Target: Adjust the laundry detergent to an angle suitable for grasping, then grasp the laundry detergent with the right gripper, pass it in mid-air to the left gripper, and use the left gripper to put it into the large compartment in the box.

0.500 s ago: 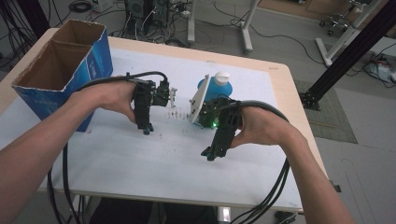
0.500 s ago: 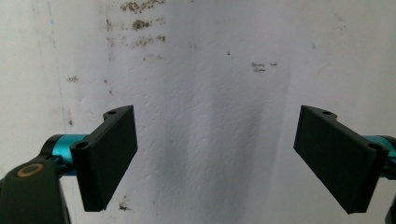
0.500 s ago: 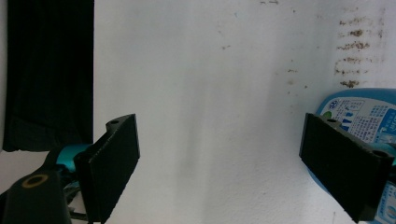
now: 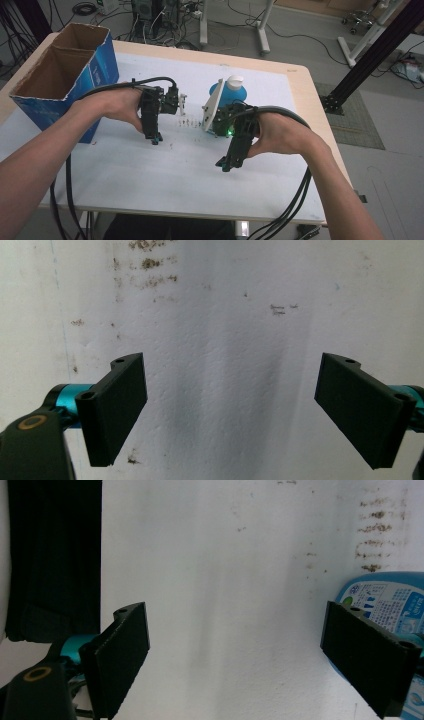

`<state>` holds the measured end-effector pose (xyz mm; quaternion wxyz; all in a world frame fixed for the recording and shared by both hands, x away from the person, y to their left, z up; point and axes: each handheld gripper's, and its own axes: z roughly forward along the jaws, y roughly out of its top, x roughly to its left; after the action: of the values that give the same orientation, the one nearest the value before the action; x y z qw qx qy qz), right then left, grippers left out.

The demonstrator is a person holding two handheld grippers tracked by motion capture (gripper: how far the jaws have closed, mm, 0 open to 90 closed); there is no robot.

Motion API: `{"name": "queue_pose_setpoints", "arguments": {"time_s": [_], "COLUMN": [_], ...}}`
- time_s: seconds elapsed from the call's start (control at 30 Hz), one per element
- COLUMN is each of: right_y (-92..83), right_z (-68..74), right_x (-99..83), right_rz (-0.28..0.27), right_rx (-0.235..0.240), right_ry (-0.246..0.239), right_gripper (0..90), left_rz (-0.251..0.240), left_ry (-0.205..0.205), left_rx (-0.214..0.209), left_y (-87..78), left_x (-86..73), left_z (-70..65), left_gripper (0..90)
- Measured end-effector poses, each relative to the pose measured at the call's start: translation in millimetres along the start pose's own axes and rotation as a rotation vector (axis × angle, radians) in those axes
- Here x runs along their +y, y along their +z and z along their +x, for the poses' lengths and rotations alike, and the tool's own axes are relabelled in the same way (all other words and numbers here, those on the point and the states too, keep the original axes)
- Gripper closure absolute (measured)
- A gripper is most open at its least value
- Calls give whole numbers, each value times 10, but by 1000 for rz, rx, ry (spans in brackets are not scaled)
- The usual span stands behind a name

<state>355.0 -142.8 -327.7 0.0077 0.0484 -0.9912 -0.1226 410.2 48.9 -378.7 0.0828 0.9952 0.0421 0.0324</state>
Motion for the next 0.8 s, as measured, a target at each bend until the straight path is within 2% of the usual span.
{"name": "queue_pose_setpoints", "arguments": {"time_s": [0.07, 0.17, 0.3, 0.5, 0.67, 0.8], "right_y": [1, 2, -7, -82, -128, -204], "right_z": [15, 15, 21, 55, 53, -7], "right_x": [10, 5, -21, -161, -320, -581], "right_rz": [0, 1, -8, -32, -34, -29], "right_rx": [-2, -3, -12, -12, -10, -28], "right_ry": [-2, -3, 2, 22, 65, 132], "right_gripper": [117, 117, 117, 117, 117, 117], "left_rz": [-11, 1, 1, -12, -10, -11], "left_ry": [-14, 4, 3, -9, -11, -11], "left_rx": [3, 0, 3, 1, 3, -8], "left_y": [0, -6, -5, -35, -49, -63], "left_x": [-3, 1, -3, -23, -33, -33], "left_z": [2, 19, 15, 10, 6, -12], "left_gripper": [134, 134, 134, 134, 134, 134]}}
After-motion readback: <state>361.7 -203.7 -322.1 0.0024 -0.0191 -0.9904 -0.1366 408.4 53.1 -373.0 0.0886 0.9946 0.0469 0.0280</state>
